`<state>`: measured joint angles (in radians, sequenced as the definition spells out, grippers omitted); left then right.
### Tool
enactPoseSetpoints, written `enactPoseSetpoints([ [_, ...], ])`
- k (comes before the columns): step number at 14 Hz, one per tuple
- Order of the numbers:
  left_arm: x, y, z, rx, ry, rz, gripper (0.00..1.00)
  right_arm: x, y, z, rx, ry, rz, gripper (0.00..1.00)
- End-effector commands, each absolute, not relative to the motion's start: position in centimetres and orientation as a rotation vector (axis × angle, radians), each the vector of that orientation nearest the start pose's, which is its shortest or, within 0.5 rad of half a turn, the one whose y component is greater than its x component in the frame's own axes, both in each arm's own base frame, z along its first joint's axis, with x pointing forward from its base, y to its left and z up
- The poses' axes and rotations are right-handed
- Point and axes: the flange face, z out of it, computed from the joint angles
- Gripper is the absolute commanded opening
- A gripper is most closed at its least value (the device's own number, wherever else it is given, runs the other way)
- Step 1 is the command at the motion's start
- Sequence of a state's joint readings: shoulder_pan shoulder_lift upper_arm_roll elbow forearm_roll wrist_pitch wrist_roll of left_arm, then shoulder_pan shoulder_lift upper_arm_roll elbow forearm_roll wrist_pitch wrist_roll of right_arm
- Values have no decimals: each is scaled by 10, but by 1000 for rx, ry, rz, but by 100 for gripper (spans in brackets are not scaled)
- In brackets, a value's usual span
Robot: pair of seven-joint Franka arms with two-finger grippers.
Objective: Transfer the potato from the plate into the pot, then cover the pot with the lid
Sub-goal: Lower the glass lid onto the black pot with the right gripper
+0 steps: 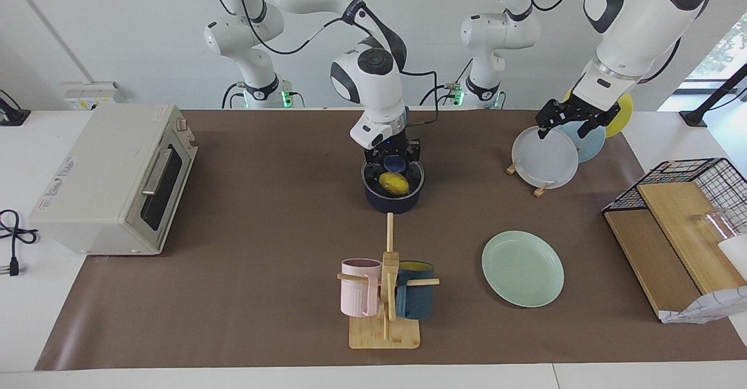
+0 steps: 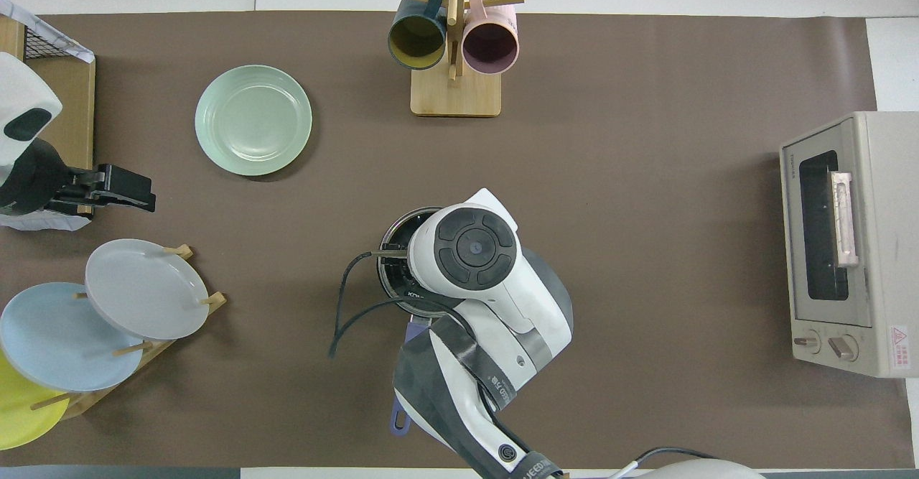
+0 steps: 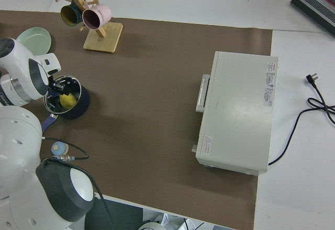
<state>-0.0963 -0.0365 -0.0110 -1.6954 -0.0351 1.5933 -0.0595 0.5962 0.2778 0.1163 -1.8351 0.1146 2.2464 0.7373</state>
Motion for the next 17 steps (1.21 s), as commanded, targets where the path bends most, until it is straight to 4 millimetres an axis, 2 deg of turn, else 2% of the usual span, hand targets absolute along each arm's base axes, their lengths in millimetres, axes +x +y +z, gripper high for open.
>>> enactPoseSetpoints([
  [1,535,-65,589,-3156,75,112,100,487,415,397,-2922,176,-45,0],
  [6,535,-64,588,-3157,75,102,100,484,419,389,-2923,177,-41,0],
  [7,535,-64,589,-3157,73,102,100,485,418,389,-2923,179,-42,9],
  [9,535,-65,588,-3157,75,107,100,485,418,389,-2923,179,-42,42],
  [10,535,-65,587,-3158,75,107,100,485,417,389,-2923,179,-42,48],
  [11,535,-66,588,-3158,73,105,100,485,417,388,-2924,179,-40,62],
  [12,535,-66,587,-3158,61,108,100,487,416,388,-2924,175,-42,68],
  [13,535,-66,587,-3158,46,108,100,487,415,388,-2926,171,-44,81],
  [14,535,-66,587,-3158,44,108,100,488,414,389,-2928,170,-47,100],
  [17,534,-66,587,-3158,46,108,100,497,405,397,-2937,182,-57,100],
])
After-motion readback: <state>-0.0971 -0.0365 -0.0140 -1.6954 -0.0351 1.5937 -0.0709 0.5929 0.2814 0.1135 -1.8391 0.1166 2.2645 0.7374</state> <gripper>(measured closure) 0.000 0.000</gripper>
